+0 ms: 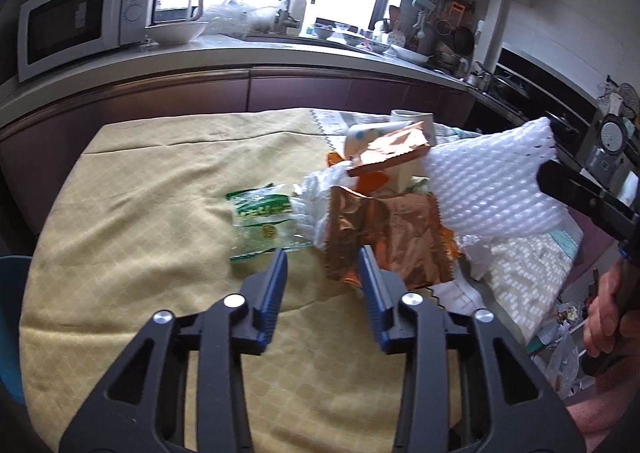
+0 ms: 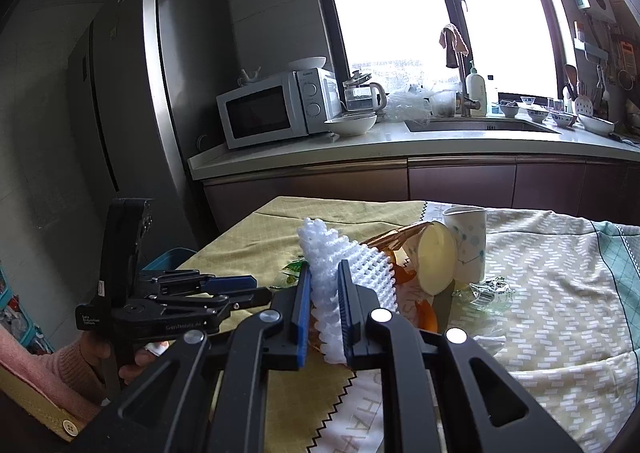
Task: Collect trash
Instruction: 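Grasp the copper wrapper with the left tool while the right tool grasps the white foam net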
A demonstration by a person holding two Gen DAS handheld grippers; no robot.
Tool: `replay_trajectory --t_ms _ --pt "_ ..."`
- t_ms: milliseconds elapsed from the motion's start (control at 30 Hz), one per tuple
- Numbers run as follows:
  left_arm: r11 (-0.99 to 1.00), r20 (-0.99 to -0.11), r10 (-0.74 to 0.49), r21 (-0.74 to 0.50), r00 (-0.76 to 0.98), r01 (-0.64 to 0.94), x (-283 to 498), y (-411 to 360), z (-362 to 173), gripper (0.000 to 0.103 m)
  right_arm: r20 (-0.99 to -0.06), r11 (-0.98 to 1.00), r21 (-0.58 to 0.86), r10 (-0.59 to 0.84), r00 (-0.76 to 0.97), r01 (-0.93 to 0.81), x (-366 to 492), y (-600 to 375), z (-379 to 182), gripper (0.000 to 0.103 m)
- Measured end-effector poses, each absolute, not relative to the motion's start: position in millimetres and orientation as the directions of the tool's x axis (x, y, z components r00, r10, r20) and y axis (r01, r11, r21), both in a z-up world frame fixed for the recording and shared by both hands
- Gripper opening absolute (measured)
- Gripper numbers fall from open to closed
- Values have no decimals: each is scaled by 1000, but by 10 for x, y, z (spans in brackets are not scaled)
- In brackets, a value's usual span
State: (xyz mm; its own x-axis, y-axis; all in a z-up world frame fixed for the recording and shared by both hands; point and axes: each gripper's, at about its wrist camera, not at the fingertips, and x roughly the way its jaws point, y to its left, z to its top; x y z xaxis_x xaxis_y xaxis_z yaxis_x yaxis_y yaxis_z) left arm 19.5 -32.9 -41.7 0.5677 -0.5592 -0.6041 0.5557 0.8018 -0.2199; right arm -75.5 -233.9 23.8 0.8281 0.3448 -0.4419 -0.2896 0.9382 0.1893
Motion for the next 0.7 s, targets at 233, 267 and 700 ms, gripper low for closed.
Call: replay_trajectory --t_ms 233,267,700 --pt "776 -676 -576 -275 460 567 426 -608 -607 52 -461 924 249 377 803 -291 -682 -2385 50 12" --pt "775 -680 -578 -284 451 564 451 -619 -630 50 -464 922 253 381 800 -292 -667 -2387 25 12" --pt "738 -633 -636 -331 442 588 266 -457 -530 6 -440 903 264 425 791 -338 -763 -2339 133 12"
